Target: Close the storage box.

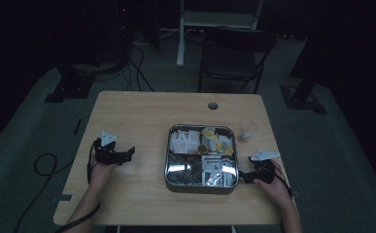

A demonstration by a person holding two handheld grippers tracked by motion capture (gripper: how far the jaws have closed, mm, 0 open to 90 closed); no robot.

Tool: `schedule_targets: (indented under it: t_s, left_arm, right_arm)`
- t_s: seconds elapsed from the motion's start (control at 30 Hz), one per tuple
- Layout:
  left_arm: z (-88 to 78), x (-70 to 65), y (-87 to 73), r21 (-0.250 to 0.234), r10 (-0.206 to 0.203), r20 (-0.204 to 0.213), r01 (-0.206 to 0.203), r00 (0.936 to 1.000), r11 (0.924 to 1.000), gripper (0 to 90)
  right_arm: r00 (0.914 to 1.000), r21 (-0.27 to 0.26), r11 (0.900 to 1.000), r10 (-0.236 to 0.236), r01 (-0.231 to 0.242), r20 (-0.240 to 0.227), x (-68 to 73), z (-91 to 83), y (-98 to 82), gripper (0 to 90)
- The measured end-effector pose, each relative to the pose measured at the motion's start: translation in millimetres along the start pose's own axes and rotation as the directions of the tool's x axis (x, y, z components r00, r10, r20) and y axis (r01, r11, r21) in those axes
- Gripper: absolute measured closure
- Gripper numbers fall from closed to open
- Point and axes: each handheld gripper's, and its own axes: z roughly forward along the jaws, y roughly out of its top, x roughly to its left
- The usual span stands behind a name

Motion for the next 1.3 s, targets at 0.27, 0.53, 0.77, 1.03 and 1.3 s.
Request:
schedule_targets:
  t_s: [0.27,0.53,0.77,1.03,1.3]
  left_arm:
    - [-8.2,9.6,-16.5,0.014,-0.030,-0.017,0.031,0.9994,0.9994,0.4]
    - [-24.5,11.8,-28.6,0.030,-0.021,-0.048,0.022,0.9986,0.9993,0.4]
    - [-35.5,11.0,-38.5,0.048,-0.018,-0.079,0.021,0.9967,0.9986,0.4]
    - [-48.4,12.5,-50.4,0.057,-0.031,-0.122,0.038,0.9921,0.9976,0.4]
    - [-60.4,16.2,-61.0,0.054,-0.068,-0.181,0.079,0.9812,0.9955,0.4]
  right_arm:
    - [1.0000,0.000,1.000,0.000,0.000,0.000,0.0,0.0,0.0,13.8]
    - [1.0000,0.000,1.000,0.002,-0.002,0.000,0.1,0.0,0.0,13.8]
    - [1.0000,0.000,1.000,0.002,-0.002,0.000,0.1,0.0,0.0,13.8]
    - [1.0000,-0.001,1.000,0.001,-0.001,0.000,0.0,0.1,0.0,13.8]
    - [1.0000,-0.002,1.000,0.001,-0.001,0.000,0.0,0.1,0.0,13.8]
